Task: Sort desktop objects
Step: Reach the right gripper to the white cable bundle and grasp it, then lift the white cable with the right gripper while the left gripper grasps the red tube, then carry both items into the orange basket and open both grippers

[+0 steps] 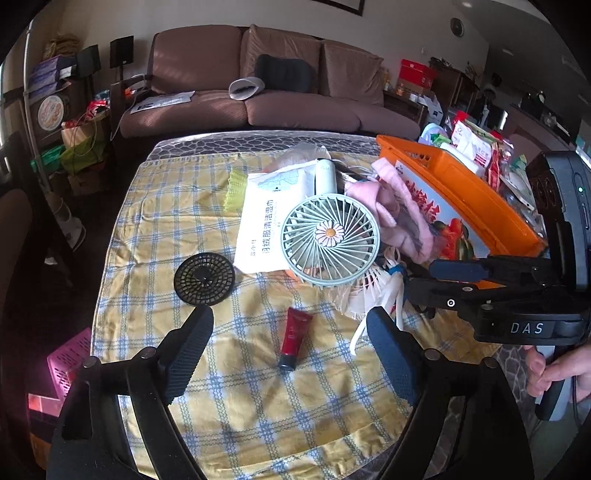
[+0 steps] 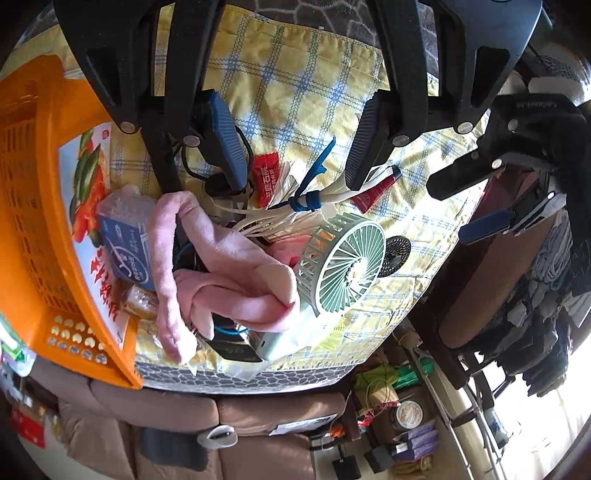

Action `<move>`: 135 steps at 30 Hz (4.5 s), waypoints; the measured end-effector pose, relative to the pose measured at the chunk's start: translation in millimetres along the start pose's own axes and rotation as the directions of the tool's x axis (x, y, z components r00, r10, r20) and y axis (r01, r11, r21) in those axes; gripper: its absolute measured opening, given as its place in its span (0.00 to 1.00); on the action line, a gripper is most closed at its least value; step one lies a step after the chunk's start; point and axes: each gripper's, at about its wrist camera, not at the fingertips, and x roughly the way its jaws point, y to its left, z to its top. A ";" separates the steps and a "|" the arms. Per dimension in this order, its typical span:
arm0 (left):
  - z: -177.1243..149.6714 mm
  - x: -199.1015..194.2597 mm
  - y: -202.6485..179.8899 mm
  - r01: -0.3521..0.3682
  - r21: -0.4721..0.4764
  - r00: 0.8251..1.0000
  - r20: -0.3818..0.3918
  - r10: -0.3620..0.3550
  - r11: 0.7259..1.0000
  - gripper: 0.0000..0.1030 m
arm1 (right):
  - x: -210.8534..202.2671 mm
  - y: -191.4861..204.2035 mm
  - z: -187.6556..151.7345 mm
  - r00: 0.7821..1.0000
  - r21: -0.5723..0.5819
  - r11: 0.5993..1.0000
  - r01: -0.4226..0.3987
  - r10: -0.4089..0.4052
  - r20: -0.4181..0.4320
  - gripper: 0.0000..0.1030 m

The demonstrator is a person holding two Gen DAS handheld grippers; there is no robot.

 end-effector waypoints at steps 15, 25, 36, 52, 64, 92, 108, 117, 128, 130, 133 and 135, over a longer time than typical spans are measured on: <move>-10.5 1.4 6.9 0.040 -0.026 0.999 -0.002 -0.040 0.999 0.82 | 33.0 -22.6 13.0 0.983 0.175 0.967 -0.184 0.185 0.007 0.16; -11.0 -11.7 -6.9 0.345 -0.127 0.938 0.018 -0.346 0.930 0.82 | -55.9 -19.6 1.0 0.960 -0.003 0.964 -0.265 0.264 0.095 0.13; 19.7 -12.7 -26.5 0.596 -0.367 0.783 0.068 -0.618 0.715 0.82 | -95.4 27.2 -31.4 0.967 -0.264 0.941 -0.211 0.240 0.082 0.13; 26.8 -11.4 -29.0 0.407 -0.286 0.900 -0.039 -0.435 0.868 0.83 | -97.6 12.6 -39.5 0.985 -0.242 0.963 -0.117 0.143 0.094 0.13; -9.6 48.9 -28.8 -0.016 0.254 0.977 -0.200 0.068 0.967 0.40 | -102.1 -32.4 -30.0 0.988 -0.125 0.988 -0.096 0.110 0.112 0.13; 1.6 27.3 -34.2 0.004 0.156 0.995 -0.101 0.012 0.988 0.17 | -106.4 -39.3 -19.3 0.988 -0.102 0.992 -0.076 0.089 0.126 0.13; 102.6 -7.8 -169.2 0.171 0.217 0.985 -0.004 -0.174 0.961 0.17 | -158.8 -115.0 16.9 0.982 0.020 0.999 0.027 -0.030 0.184 0.13; 153.1 75.7 -224.7 0.196 0.120 0.978 -0.098 -0.185 0.973 0.17 | -154.5 -196.7 61.7 0.981 0.085 0.989 0.123 -0.134 0.141 0.13; 192.0 155.5 -259.9 0.121 0.085 0.984 -0.144 -0.108 0.989 0.17 | -102.3 -273.8 108.3 0.985 0.140 0.980 0.142 -0.154 0.074 0.13; 195.4 170.7 -261.7 0.115 0.060 0.981 -0.164 -0.103 0.992 0.17 | -90.3 -282.1 115.2 0.987 0.143 0.980 0.142 -0.152 0.060 0.13; 198.3 196.8 -265.0 0.088 0.044 0.974 -0.213 -0.077 0.995 0.17 | -68.9 -292.0 123.2 0.987 0.138 0.979 0.150 -0.156 0.029 0.13; 198.9 213.9 -267.1 0.069 0.037 0.966 -0.251 -0.057 0.997 0.17 | -53.0 -297.9 127.0 0.986 0.136 0.977 0.165 -0.166 -0.001 0.13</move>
